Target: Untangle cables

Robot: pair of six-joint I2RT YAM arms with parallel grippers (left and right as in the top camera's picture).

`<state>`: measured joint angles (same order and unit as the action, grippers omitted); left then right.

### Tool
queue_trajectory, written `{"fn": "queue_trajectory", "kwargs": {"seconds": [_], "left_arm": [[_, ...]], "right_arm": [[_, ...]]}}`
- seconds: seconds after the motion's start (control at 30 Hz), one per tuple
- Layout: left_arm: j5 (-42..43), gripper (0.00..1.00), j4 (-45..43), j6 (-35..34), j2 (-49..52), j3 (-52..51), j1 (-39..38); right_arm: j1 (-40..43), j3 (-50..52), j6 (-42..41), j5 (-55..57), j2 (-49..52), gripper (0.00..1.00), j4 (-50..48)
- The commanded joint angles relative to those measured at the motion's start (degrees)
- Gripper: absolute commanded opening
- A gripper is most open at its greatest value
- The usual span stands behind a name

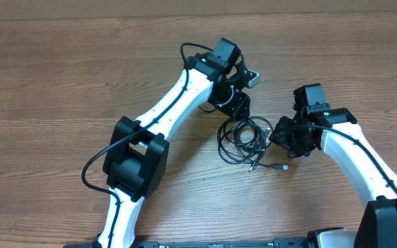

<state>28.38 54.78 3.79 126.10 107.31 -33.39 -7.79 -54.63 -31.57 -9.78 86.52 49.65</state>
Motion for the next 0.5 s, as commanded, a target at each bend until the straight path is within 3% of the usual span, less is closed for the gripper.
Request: {"fn": "queue_trajectory", "kwargs": {"seconds": [0.0, 0.13, 0.47], "left_arm": [[-6.4, 0.36, -0.4, 0.9, -1.7, 0.9, -1.4], [-6.7, 0.47, -0.4, 0.9, -1.7, 0.5, -1.7], [-6.3, 0.47, 0.5, 0.9, 0.0, 0.4, -1.7]], "right_arm": [[0.4, -0.1, -1.7, 1.0, 0.3, 0.38, 0.0], [0.4, -0.1, -1.7, 1.0, 0.3, 0.38, 0.1], [0.4, -0.1, -1.7, 1.0, 0.3, 0.38, 0.2]]}}
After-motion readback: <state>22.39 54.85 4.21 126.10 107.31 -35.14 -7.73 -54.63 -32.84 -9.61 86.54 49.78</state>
